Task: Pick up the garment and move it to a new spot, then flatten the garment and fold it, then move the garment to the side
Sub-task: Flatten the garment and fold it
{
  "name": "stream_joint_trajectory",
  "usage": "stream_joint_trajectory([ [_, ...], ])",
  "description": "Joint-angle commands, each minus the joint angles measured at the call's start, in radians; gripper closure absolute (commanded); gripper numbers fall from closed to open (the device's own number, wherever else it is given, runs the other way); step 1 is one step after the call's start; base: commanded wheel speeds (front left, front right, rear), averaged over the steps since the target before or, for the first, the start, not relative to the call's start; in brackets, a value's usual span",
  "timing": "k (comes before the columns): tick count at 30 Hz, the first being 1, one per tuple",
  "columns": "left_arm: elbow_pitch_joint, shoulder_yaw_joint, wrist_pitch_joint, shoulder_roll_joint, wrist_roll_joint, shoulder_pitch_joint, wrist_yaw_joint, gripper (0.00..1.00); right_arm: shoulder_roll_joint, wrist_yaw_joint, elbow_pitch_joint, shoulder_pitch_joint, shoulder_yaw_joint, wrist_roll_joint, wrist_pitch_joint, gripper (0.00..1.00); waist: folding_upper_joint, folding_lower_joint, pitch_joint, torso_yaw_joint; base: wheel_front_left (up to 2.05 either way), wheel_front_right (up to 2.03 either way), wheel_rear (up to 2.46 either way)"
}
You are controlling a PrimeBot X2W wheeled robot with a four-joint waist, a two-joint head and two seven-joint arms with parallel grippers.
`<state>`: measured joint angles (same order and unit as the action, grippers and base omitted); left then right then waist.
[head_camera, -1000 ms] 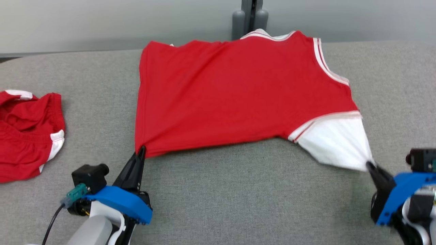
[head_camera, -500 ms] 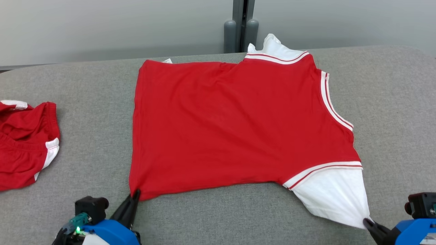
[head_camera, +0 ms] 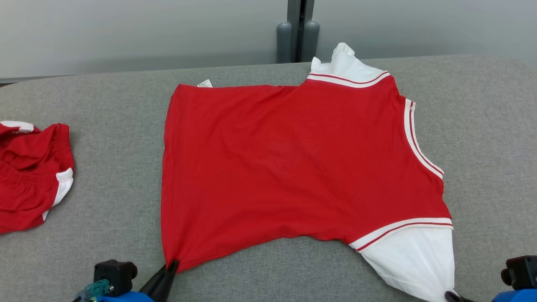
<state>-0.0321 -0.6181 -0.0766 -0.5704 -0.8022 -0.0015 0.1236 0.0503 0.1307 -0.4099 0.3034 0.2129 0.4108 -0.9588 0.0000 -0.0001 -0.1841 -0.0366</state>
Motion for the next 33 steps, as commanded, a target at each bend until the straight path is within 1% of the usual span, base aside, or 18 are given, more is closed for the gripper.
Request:
stream_joint_trajectory([
  [1, 0.019, 0.01, -0.006, -0.017, 0.003, 0.004, 0.008, 1.0, 0.001, 0.0, -0.016, 0.004, 0.01, -0.006, 0.008, 1.0, 0.0, 0.0001, 0.0, 0.001, 0.0, 0.0, 0.0],
  [6, 0.053, 0.019, -0.033, -0.051, 0.006, -0.033, -0.002, 1.0, 0.0, 0.0, -0.028, -0.038, 0.017, -0.029, 0.002, 1.0, 0.0, 0.0001, -0.001, 0.002, 0.0, 0.0, 0.0],
  [11, 0.084, 0.028, -0.065, -0.086, 0.006, -0.047, 0.006, 1.0, 0.0, 0.0, -0.037, -0.044, 0.049, -0.032, 0.002, 1.0, 0.0, 0.0001, -0.004, 0.007, 0.0, 0.0, 0.0],
  [16, 0.116, 0.021, -0.089, -0.087, 0.001, -0.065, 0.001, 1.0, 0.003, 0.0, -0.051, -0.088, 0.027, -0.046, 0.038, 1.0, 0.0, 0.0001, -0.015, 0.005, 0.0, 0.0, 0.0],
  [18, 0.13, 0.02, -0.096, -0.077, -0.004, -0.084, -0.004, 1.0, 0.023, 0.0, -0.051, -0.127, 0.016, -0.054, 0.065, 1.0, 0.0, 0.0001, -0.022, 0.004, 0.0, 0.0, 0.0],
  [23, 0.129, 0.024, -0.108, -0.046, -0.016, -0.15, -0.021, 1.0, 0.082, 0.0, -0.017, -0.261, -0.025, -0.029, 0.123, 1.0, 0.0, 0.0001, -0.042, 0.006, 0.0, 0.0, 0.0],
  [27, 0.092, 0.043, -0.101, -0.017, -0.029, -0.212, -0.033, 1.0, 0.127, 0.0, 0.04, -0.381, -0.045, -0.015, 0.177, 1.0, 0.0, 0.0001, -0.061, 0.016, 0.0, 0.0, 0.0],
  [30, 0.048, 0.057, -0.085, 0.01, -0.042, -0.252, -0.035, 1.0, 0.156, 0.0, 0.098, -0.456, -0.056, -0.006, 0.216, 1.0, 0.0, 0.0001, -0.074, 0.023, 0.0, 0.0, 0.0],
  [33, -0.007, 0.072, -0.062, 0.042, -0.058, -0.286, -0.046, 1.0, 0.185, 0.0, 0.152, -0.531, -0.079, 0.007, 0.252, 1.0, 0.0, 0.0001, -0.091, 0.03, 0.0, 0.0, 0.0],
])
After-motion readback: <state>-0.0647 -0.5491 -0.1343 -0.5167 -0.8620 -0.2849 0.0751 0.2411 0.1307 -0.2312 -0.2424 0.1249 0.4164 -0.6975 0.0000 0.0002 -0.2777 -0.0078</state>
